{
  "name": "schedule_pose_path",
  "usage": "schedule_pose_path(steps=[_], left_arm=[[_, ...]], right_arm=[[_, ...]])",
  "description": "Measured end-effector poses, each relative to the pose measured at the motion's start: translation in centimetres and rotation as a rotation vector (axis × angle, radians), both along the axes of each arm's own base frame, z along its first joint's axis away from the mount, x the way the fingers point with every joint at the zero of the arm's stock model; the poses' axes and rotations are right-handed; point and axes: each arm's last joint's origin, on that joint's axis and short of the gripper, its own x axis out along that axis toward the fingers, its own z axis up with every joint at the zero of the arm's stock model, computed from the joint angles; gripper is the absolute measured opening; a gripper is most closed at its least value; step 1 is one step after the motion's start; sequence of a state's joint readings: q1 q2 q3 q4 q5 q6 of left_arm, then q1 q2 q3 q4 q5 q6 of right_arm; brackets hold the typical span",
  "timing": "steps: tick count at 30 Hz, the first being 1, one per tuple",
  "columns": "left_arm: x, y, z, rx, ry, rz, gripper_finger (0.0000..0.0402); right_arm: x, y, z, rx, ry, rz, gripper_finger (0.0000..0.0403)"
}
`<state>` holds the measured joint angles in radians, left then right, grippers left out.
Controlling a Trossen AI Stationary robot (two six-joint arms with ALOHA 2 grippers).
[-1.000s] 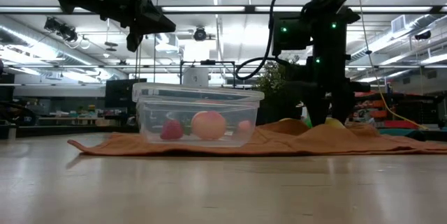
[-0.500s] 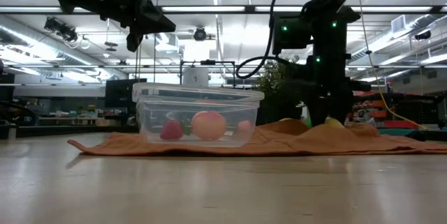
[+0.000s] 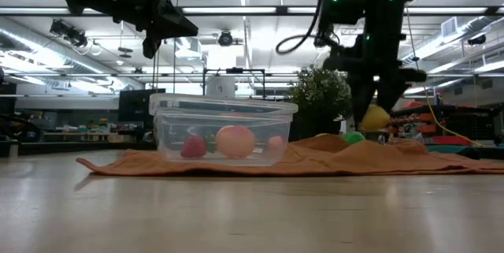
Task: Pick and placing Produce into tupperware
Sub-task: Put the right yellow lemon into the transparent bin
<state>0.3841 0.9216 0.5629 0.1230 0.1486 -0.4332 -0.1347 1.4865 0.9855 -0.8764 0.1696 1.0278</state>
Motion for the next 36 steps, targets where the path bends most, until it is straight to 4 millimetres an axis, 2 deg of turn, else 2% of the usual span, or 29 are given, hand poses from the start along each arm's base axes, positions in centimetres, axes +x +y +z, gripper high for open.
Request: schedule_pose_path(steps=[6,11,13,17,22,31,36], left_arm=[[0.0,0.0,0.0,-0.001,0.000,0.000,0.0028],[0.0,0.0,0.0,0.000,0.001,0.000,0.0032],[0.0,0.0,0.0,0.004,0.001,-0.001,0.0036],[0.0,0.0,0.0,0.008,0.003,-0.001,0.0040],[0.0,0.0,0.0,0.009,0.004,-0.001,0.0035],[-0.1,0.0,0.1,0.016,0.002,-0.003,0.0034],[-0.9,-0.1,0.7,0.055,-0.014,0.002,0.0040]], right_arm=[[-1.4,0.8,2.8,-0.005,-0.115,-0.011,0.0144],[-2.3,2.1,4.2,-0.010,-0.164,0.066,0.0141],[-2.0,2.7,4.5,-0.009,-0.213,0.126,0.0140],[-0.5,3.4,5.4,-0.035,-0.368,0.218,0.0143],[1.8,3.0,6.8,-0.084,-0.456,0.304,0.0141],[7.1,1.2,12.4,-0.226,-0.529,0.584,0.0144],[9.1,0.7,13.8,-0.201,-0.493,0.771,0.0143]])
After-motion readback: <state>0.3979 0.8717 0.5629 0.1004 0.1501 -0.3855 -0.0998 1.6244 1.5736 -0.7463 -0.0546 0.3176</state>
